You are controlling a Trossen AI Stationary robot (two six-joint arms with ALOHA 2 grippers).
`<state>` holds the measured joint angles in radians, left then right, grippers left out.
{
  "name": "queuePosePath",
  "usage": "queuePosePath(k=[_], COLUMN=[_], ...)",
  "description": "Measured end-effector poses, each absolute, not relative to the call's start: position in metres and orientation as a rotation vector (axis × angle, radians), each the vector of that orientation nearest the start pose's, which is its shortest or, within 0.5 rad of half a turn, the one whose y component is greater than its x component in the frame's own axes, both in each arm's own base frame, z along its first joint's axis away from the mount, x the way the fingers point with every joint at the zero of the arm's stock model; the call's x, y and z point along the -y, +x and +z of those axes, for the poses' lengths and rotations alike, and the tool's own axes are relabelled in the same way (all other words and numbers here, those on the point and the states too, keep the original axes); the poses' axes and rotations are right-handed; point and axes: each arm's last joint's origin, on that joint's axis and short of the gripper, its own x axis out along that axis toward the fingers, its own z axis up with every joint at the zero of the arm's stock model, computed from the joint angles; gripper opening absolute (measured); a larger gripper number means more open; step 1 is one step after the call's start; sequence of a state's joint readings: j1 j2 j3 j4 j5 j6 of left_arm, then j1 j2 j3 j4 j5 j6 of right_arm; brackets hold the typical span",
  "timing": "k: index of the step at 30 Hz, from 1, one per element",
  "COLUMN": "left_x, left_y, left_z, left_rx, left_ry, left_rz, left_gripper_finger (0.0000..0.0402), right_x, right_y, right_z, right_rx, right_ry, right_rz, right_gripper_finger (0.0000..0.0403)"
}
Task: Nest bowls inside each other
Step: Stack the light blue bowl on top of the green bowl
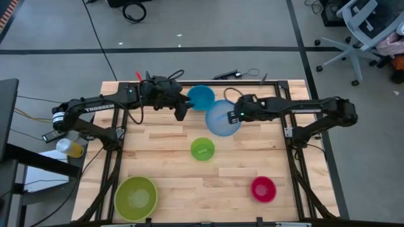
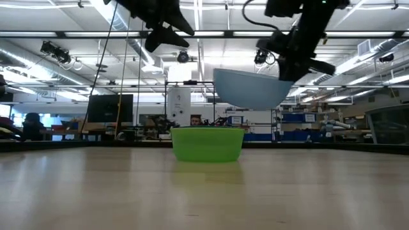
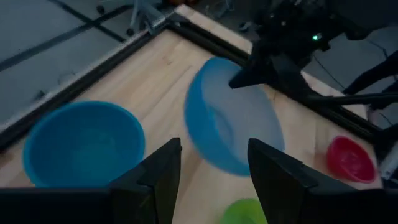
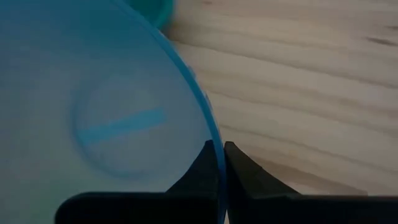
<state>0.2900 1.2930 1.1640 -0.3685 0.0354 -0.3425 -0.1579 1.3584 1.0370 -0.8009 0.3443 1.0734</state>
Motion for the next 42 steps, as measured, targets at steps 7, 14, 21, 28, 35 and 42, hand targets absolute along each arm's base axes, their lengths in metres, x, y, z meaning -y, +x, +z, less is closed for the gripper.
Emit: queuePosePath(k=[7, 14, 21, 28, 35, 42], left_x=[-0.055, -0.030, -0.005, 0.013, 0.026, 0.027], left_y=[0.280, 0.262, 0.258, 0.244, 0.243, 0.243], left_z=[0.337, 0.340, 0.333, 0.322, 0.322, 0.320], left_rx=[-0.613, -0.792, -0.896, -1.061, -1.069, -1.089], left_ry=[-0.453, -0.575, -0.630, -0.674, -0.678, -0.677], left_rz=[0.379, 0.467, 0.475, 0.586, 0.568, 0.580], left_gripper_finger=[0.0188, 0.0188, 0.0186, 0.0132, 0.0080, 0.0013], right_x=[0.049, 0.028, 0.010, -0.004, -0.013, -0.022], right_y=[0.306, 0.367, 0.406, 0.417, 0.418, 0.418], right_z=[0.269, 0.283, 0.284, 0.280, 0.280, 0.279], right_rx=[-0.826, -0.867, -0.897, -0.905, -0.910, -0.921], right_ry=[0.710, 0.574, 0.481, 0.468, 0.464, 0.487], right_rz=[-0.900, -0.697, -0.606, -0.547, -0.508, -0.472], right_gripper_finger=[0.0009, 0.0009, 0.0009, 0.0012, 0.0012, 0.0017])
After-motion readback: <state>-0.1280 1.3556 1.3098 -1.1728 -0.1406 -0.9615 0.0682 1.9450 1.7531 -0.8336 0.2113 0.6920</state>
